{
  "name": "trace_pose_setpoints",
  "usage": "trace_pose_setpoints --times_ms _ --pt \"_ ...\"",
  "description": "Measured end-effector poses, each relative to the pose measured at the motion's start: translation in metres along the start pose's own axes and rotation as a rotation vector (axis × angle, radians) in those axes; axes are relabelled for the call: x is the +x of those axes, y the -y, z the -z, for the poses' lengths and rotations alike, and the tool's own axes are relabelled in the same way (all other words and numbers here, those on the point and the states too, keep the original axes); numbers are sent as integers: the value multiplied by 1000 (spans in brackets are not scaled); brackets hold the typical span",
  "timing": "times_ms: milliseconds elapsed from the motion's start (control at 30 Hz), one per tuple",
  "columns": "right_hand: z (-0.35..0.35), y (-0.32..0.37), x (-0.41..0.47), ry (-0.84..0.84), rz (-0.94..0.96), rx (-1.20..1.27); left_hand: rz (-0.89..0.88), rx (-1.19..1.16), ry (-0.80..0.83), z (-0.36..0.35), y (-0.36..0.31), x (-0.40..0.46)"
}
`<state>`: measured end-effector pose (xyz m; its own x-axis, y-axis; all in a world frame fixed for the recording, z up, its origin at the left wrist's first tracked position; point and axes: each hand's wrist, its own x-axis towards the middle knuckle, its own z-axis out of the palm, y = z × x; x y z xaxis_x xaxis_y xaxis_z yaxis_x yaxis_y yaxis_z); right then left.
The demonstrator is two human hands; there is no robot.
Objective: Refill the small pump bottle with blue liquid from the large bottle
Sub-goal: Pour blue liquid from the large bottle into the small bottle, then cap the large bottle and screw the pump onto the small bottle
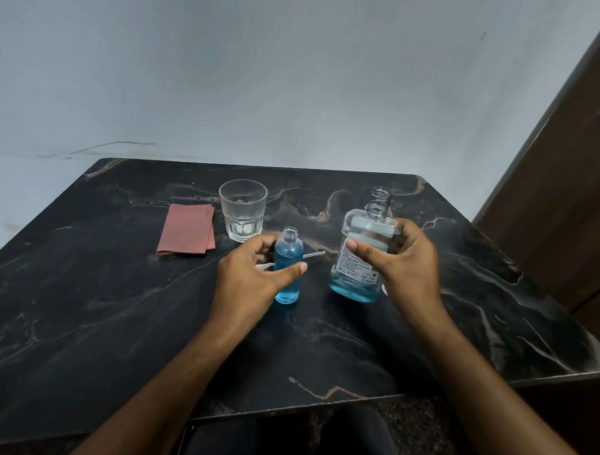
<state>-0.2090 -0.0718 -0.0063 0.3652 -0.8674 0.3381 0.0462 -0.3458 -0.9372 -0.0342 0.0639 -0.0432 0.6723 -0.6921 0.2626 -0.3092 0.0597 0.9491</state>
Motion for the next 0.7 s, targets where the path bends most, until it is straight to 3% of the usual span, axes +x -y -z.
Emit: trace_pose_setpoints --times_ms 700 --pt "-4 -5 -13 80 -55 -59 -43 140 67 -2 -5 -10"
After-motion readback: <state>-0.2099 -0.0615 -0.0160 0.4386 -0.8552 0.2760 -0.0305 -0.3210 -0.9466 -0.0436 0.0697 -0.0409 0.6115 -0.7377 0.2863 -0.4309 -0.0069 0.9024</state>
